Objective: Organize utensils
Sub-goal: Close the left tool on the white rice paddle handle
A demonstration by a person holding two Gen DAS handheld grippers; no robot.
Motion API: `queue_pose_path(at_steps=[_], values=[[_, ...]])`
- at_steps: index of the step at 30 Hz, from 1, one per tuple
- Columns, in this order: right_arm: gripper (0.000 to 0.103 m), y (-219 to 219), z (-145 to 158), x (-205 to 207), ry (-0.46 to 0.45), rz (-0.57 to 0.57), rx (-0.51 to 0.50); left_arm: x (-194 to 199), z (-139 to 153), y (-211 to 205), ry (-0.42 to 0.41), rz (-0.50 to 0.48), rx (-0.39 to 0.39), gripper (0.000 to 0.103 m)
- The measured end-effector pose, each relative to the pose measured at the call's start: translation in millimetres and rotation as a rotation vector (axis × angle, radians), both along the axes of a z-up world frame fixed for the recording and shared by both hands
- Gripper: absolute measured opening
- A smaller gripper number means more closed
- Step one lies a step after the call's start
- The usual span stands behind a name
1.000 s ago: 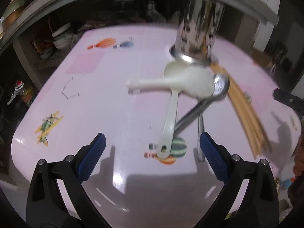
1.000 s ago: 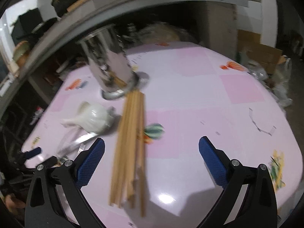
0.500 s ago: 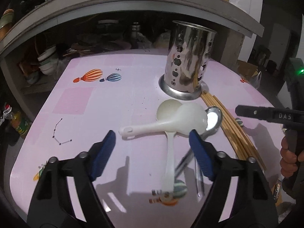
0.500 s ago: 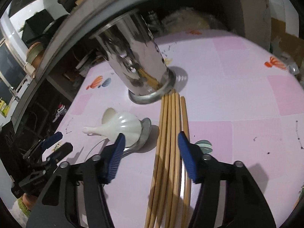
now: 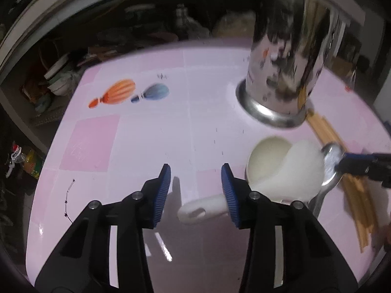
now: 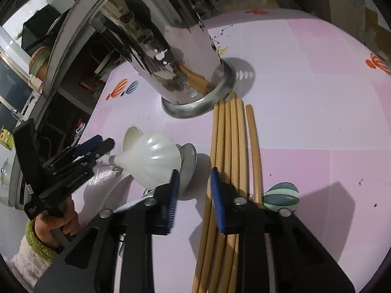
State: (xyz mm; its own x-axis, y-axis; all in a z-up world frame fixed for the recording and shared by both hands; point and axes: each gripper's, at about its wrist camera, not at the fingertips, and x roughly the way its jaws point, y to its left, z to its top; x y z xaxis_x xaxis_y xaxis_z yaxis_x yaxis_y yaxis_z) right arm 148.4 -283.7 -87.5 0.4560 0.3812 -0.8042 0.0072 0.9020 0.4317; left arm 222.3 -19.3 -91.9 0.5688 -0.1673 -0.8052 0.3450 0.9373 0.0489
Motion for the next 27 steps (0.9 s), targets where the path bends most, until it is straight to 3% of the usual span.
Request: queue_pose_path(at_steps=[3, 10, 15, 18, 23, 25, 27], values=[[0.011, 1.3, -3.0, 3.9, 0.004, 0.012, -0.002, -5.9, -5.6, 0.3, 0.032, 0.007, 0.015, 0.036], [0.009, 1.5, -3.8, 14.1, -0.003, 0.04, 0.0, -36.3, -8.0, 8.2, 0.111, 0.028, -0.016, 0.036], [0.009, 2.6, -4.3, 18.3, -0.014, 0.054, -0.003, -62.5, -4.9, 15.1, 0.145, 0.055, -0.089, 0.036], [0.009, 1.8, -3.9, 18.1, -0.019, 0.056, -0.006, -74.2, 5.3, 17.3, 0.104, 0.056, -0.142, 0.037], [0.009, 1.5, -3.7, 16.8, -0.024, 0.059, -0.007, -73.2, 32.3, -5.2, 0.002, -0.069, -0.147, 0.051], [0.009, 1.4, -3.6, 16.6, -0.029, 0.059, -0.008, -67.5, 36.1, -21.2, -0.006, -0.15, -0.128, 0.063], [0.009, 0.8, -3.7, 16.8, -0.03, 0.06, -0.005, -59.6, 36.4, -39.9, -0.008, -0.219, -0.092, 0.065]])
